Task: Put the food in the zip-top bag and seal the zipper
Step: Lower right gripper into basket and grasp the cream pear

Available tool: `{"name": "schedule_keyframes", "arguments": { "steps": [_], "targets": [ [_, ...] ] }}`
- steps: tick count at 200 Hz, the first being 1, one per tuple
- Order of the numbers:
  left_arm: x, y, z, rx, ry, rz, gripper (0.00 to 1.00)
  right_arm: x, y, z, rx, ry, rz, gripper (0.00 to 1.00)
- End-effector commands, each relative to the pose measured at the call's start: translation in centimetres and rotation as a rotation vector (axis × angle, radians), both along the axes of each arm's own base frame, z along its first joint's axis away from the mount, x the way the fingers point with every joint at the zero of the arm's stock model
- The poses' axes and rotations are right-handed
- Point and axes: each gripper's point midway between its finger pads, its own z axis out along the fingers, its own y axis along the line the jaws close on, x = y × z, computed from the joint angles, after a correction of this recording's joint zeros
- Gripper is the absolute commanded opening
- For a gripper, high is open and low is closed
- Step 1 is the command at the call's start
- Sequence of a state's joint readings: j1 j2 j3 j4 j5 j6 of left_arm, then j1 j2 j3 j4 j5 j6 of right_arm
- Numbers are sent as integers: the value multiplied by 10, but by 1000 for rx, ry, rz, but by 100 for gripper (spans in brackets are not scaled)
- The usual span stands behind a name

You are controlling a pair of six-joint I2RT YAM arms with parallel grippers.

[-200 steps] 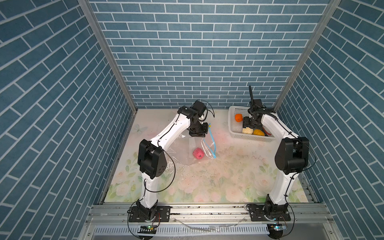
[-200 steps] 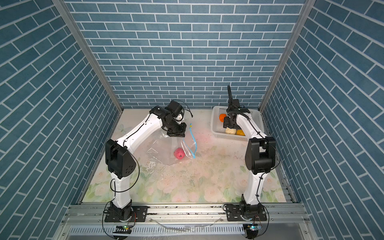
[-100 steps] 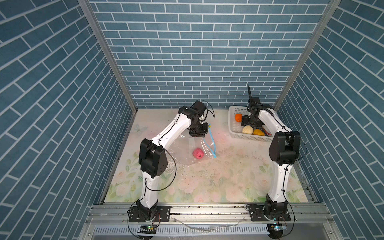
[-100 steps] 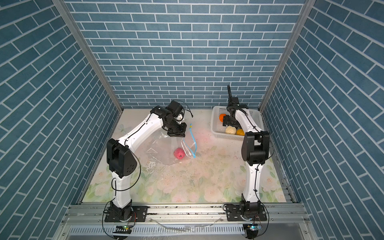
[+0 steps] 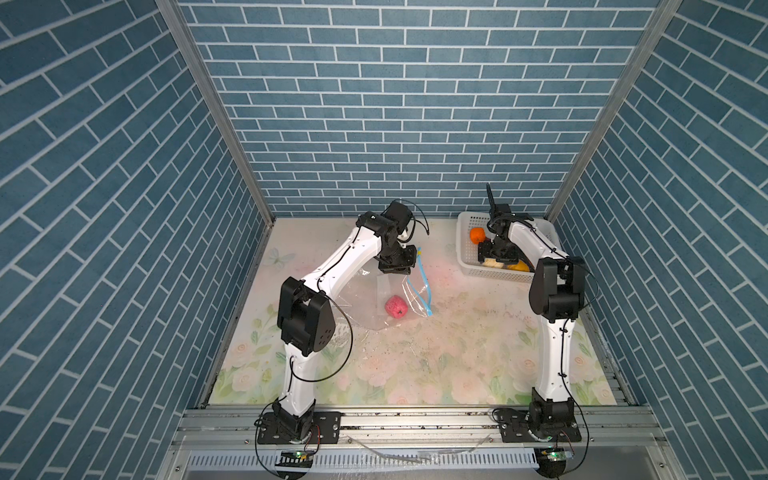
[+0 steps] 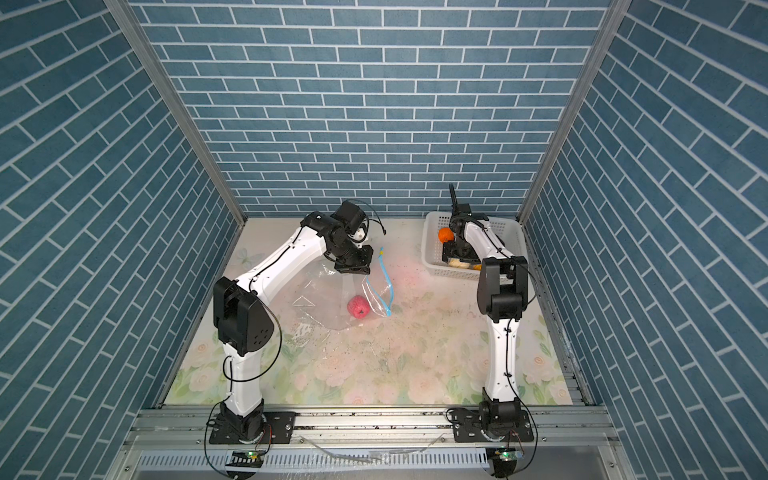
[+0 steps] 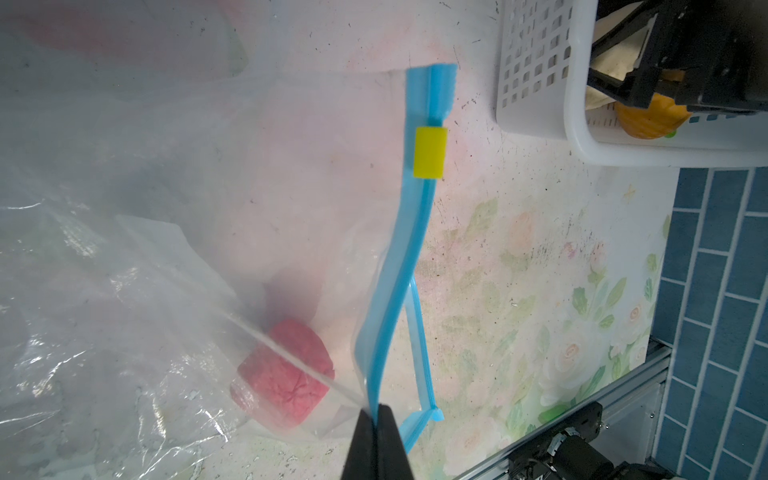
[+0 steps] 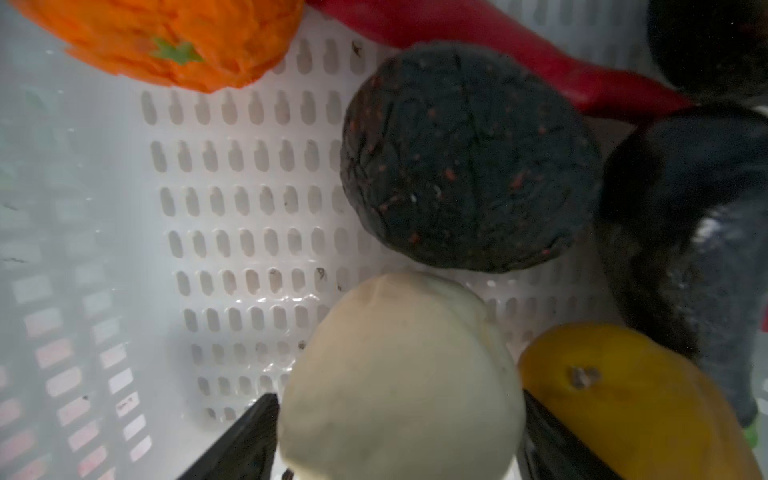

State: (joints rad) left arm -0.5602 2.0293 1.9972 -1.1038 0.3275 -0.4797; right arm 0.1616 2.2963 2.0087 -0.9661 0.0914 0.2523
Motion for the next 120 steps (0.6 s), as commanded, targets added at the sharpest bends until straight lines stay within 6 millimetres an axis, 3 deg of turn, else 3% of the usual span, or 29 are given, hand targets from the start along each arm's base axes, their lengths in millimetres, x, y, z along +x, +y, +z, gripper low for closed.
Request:
{"name": "schedule_keyframes", "arguments": {
  "steps": [1,61,120],
  "targets": [
    [2,3,-4,13,14,0,0,6,2,4,7,-3,17,87],
    [2,4,-5,16,15,3,0,8,5,1,32,-1,11,77],
    [2,4,-5,16,15,2,0,9,10,15,67,-30,12,70]
  ]
}}
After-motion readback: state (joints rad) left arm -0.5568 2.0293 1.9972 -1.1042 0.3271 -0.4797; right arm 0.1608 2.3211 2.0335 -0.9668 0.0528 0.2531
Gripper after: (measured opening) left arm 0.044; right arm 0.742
